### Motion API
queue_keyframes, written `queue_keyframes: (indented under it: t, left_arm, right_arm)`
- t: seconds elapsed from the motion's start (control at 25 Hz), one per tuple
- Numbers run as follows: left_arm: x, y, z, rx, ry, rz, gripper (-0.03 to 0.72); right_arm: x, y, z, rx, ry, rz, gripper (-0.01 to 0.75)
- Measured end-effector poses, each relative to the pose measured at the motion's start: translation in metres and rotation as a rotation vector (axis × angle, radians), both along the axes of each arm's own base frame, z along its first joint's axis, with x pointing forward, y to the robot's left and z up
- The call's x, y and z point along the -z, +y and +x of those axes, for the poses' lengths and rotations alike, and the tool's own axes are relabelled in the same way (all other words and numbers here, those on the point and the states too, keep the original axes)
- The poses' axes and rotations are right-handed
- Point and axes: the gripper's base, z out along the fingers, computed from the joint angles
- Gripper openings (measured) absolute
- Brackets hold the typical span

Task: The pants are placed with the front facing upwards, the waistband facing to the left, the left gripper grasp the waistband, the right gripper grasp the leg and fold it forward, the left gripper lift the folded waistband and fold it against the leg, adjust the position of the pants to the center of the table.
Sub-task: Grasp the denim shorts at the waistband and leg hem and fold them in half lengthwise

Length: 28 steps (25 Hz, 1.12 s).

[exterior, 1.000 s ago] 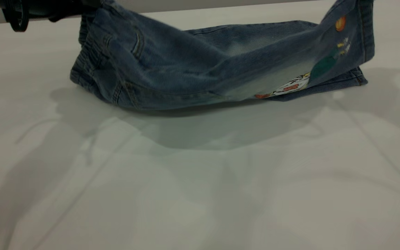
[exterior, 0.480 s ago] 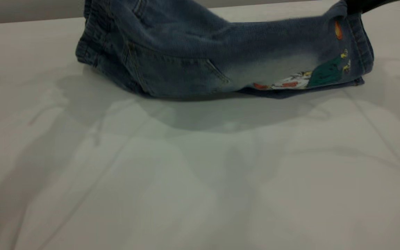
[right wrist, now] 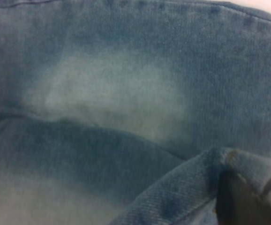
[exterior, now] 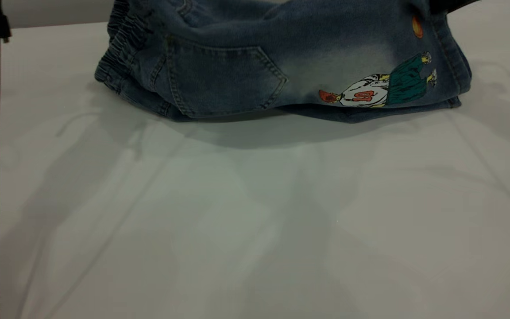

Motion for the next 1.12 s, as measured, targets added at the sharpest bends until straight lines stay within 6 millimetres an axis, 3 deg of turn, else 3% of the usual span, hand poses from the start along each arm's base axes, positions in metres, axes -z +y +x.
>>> queue_keyframes:
  t: [0.44, 0.72, 1.12]
  left_arm:
    - [0.021, -0.009, 0.047, 0.015, -0.004, 0.079, 0.057]
    - [0.039, -0.013, 0.063, 0.066, -0.027, 0.148, 0.057]
    - [0.051, 0.017, 0.067, 0.096, 0.007, 0.307, 0.059]
  right_arm:
    - [0.019, 0.002, 0.036, -0.008, -0.017, 0.003, 0.015]
    - [0.026, 0.002, 0.049, 0.003, -0.040, -0.005, 0.017]
    - [0.031, -0.009, 0.051, 0.029, -0.040, -0.016, 0.046]
